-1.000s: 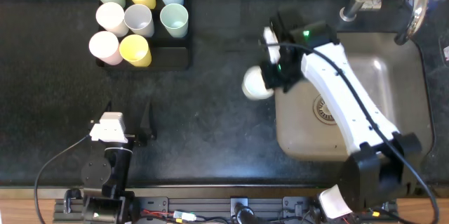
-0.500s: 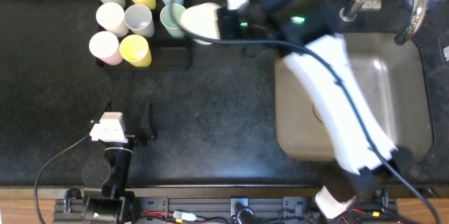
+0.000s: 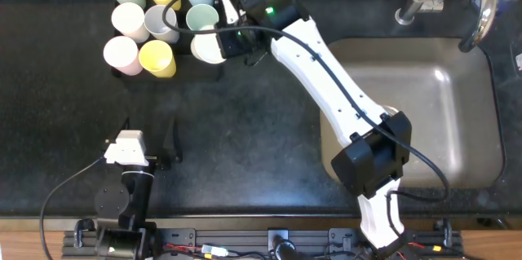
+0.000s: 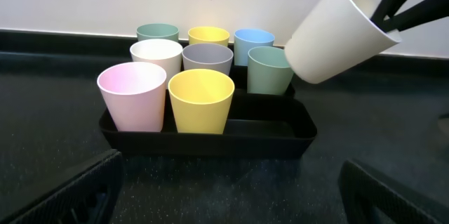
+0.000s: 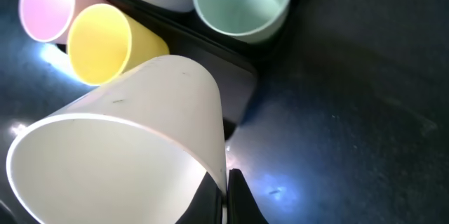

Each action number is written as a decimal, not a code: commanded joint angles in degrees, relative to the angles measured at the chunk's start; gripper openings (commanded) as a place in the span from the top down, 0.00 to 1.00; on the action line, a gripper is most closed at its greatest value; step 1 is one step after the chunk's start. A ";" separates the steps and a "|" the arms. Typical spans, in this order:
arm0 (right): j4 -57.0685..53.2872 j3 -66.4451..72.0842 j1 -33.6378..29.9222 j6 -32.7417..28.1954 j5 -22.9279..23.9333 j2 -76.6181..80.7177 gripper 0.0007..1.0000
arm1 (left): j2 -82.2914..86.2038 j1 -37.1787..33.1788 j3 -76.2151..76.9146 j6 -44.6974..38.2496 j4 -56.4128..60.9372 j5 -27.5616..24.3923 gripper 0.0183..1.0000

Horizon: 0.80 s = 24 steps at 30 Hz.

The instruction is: Store Cups

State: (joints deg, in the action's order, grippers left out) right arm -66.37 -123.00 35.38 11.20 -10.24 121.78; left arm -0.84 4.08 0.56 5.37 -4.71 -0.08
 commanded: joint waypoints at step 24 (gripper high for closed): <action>0.33 -0.81 1.46 1.75 -0.24 8.39 0.96 | 0.68 -0.15 -0.11 -1.05 -0.13 -0.70 0.00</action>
State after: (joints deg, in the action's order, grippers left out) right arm -66.39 -123.00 36.42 12.23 -10.22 129.21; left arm -0.84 4.08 0.56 5.37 -4.71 -0.08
